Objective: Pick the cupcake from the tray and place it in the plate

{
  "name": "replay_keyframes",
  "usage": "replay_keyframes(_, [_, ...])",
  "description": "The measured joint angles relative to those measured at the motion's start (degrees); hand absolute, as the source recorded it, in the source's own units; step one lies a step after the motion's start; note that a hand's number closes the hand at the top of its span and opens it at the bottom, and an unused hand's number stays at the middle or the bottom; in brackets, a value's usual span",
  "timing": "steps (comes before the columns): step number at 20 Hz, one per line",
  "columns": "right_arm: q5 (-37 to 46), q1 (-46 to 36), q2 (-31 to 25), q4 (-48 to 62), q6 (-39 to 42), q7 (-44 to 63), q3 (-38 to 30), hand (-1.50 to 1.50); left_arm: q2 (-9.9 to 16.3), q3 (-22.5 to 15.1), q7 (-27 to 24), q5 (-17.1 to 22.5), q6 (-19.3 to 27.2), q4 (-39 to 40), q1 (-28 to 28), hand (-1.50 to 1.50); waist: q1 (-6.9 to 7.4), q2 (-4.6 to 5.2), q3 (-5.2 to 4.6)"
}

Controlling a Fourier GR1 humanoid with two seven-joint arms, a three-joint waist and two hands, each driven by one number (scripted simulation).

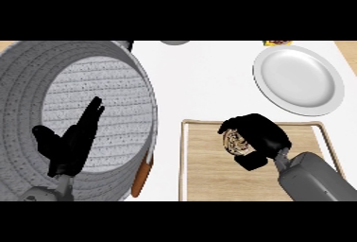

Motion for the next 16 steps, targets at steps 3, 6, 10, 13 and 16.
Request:
replay_keyframes(3, [2.50, -0.16, 0.13, 1.15, -1.85, -2.28, 0.66, 1.50, -0.23, -0.03, -0.76, -0.22, 0.01, 0.30, 0.21, 0.00, -0.11, -0.16, 0.01])
replay_keyframes(6, [3.85, -0.71, 0.14, 1.60, -2.23, -3.26, 0.67, 1.50, 0.12, 0.47, -0.24, 0.57, -0.45, 0.60, 0.16, 0.00, -0.27, -0.22, 0.04])
replay_keyframes(10, [6.49, -1.16, 1.85, 2.78, -5.44, -3.61, 0.41, 1.50, -0.08, 0.20, -0.68, 0.16, -0.41, 0.19, 0.40, 0.00, -0.26, -0.23, 0.01])
replay_keyframes(13, [9.39, -1.09, 6.13, 3.57, -8.92, 3.70, -0.13, 1.50, 0.16, 0.52, -0.64, 0.44, -0.59, -0.20, 0.78, 0.00, -0.41, -0.31, -0.17])
replay_keyframes(16, [13.25, -1.16, 12.37, 4.54, -13.36, 14.18, -0.50, 1.50, 0.25, 0.54, -0.65, 0.37, -0.54, -0.65, 1.07, 0.00, -0.52, -0.33, -0.36])
